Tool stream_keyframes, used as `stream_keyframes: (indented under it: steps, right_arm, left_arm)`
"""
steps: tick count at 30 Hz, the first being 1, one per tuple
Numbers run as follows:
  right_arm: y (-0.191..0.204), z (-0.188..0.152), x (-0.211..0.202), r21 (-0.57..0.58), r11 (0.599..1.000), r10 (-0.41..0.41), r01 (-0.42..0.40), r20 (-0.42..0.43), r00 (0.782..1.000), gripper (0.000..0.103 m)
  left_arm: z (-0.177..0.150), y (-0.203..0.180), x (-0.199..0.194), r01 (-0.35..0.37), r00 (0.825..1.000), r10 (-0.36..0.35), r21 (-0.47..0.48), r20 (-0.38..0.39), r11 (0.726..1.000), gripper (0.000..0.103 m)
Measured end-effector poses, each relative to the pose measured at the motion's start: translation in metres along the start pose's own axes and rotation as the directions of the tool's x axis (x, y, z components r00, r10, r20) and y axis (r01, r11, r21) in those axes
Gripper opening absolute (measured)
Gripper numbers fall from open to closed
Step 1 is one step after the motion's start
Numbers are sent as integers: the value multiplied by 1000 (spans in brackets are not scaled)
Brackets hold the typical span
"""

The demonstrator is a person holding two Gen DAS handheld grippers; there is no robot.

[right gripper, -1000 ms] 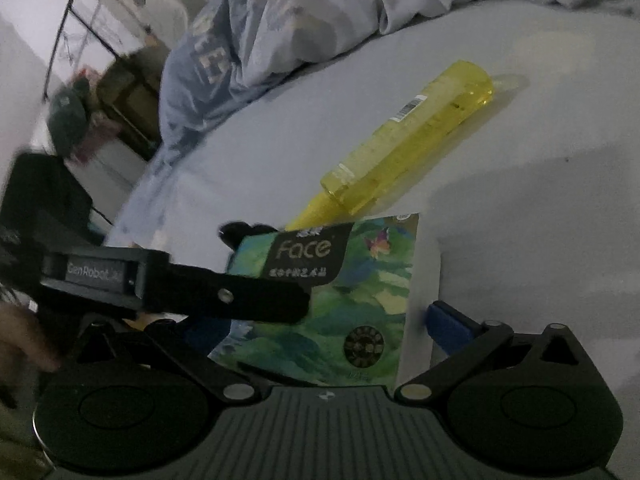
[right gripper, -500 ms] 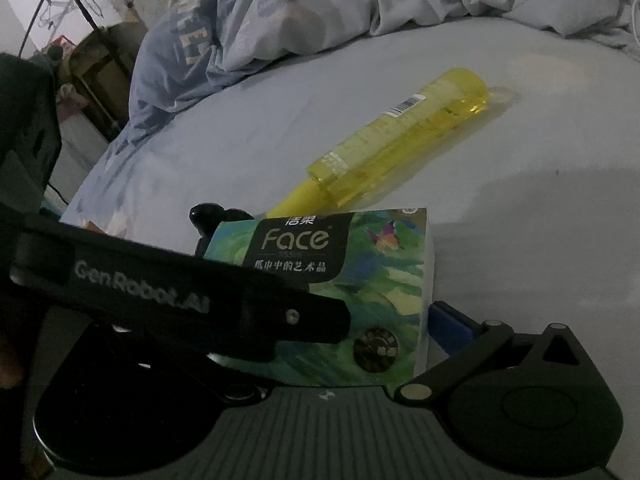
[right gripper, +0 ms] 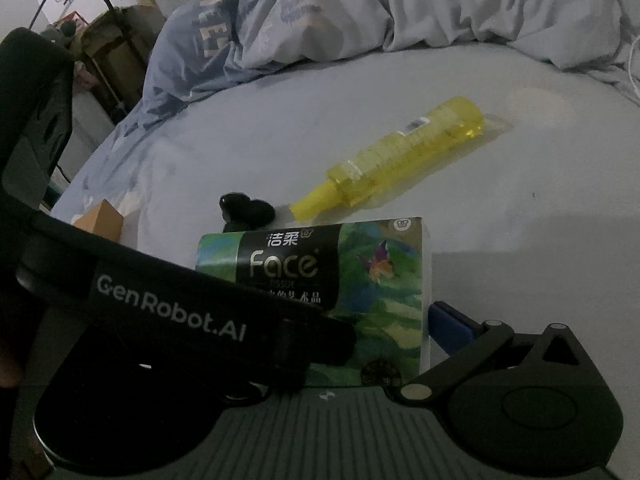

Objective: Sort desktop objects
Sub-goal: 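Close the left tool's fingers around the green Face tissue pack, then lift the tissue pack with the left tool and carry it over the cardboard box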

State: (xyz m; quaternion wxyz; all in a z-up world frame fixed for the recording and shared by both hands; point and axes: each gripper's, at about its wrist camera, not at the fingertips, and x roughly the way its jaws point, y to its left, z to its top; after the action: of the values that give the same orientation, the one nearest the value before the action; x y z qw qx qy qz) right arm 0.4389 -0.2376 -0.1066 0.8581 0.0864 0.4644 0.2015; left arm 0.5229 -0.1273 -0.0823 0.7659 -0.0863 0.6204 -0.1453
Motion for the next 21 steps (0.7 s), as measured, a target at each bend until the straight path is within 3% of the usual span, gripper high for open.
stream_keyframes:
  steps: [6,9,21]
  right_arm:
    - [-4,-7,2,33,999,14,-13,-10,1000,103]
    - [1,-4,-10,15,1000,2,-3,24,1000,103]
    - [34,5,-76,-48,999,-19,25,118,993,103]
  left_arm:
    - [-4,-4,3,-19,999,20,14,-27,1000,103]
    - [-3,-11,-7,-4,1000,4,16,-12,1000,103]
    - [-27,-36,-86,29,995,-33,36,93,999,103]
